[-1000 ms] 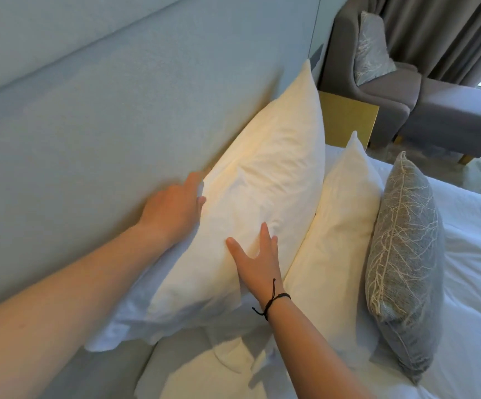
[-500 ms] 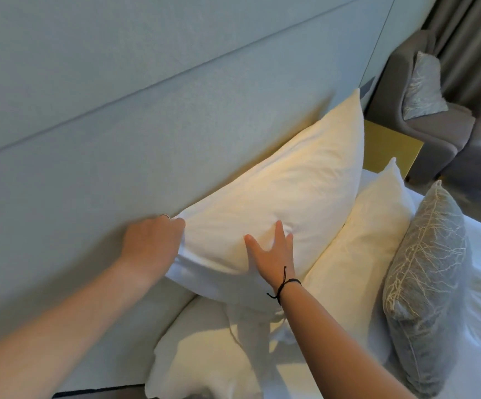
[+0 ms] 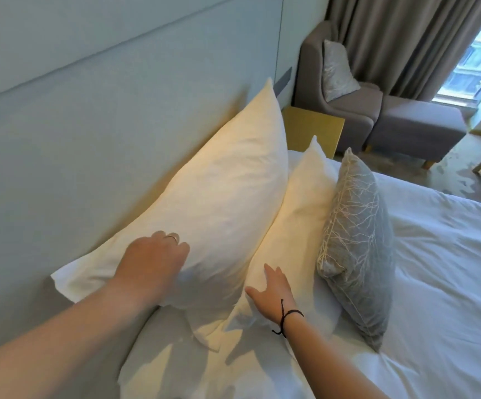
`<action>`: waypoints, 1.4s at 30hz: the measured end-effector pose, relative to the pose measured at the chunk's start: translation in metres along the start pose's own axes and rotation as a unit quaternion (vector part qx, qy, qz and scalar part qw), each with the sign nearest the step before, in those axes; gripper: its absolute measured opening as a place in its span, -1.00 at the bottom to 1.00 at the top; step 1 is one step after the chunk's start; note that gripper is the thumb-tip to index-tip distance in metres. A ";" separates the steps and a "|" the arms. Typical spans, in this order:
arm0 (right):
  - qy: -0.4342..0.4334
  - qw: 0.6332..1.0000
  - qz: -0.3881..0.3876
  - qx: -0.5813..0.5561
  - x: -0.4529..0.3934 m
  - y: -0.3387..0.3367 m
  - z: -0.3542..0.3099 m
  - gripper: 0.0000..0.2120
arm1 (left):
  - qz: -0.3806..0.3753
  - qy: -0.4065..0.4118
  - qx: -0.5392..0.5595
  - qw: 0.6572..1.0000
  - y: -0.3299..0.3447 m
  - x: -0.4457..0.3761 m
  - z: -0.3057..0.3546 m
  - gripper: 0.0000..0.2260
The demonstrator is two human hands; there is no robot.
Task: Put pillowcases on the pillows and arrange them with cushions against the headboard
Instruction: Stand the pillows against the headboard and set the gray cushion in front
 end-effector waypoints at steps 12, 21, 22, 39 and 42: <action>0.039 0.993 0.076 -0.085 -0.001 -0.016 0.081 -0.19 | -0.263 -0.242 0.473 0.805 0.171 -0.094 0.162 -0.41; 0.070 0.950 0.144 -0.268 -0.011 -0.020 0.105 -0.23 | -0.147 -0.217 0.414 0.872 0.156 -0.131 0.164 -0.70; 0.078 0.948 0.151 -0.270 -0.009 -0.021 0.105 -0.20 | -0.124 -0.197 0.423 0.876 0.145 -0.129 0.166 -0.77; 0.153 0.938 0.124 -0.285 0.026 0.002 0.078 -0.03 | -0.127 -0.188 0.473 0.852 0.132 -0.054 0.134 -0.64; 0.140 0.956 0.113 -0.230 0.027 0.005 0.073 -0.03 | -0.158 -0.255 0.551 0.778 0.138 -0.052 0.120 -0.61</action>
Point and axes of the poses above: each hand's wrist, its own x-axis away from the middle knuckle, its own y-axis out of the palm, z = x × y, the point moved 6 cm from there along -x, towards the middle knuckle, and after that the axes turned 2 degrees about -x, right-handed, at the moved point
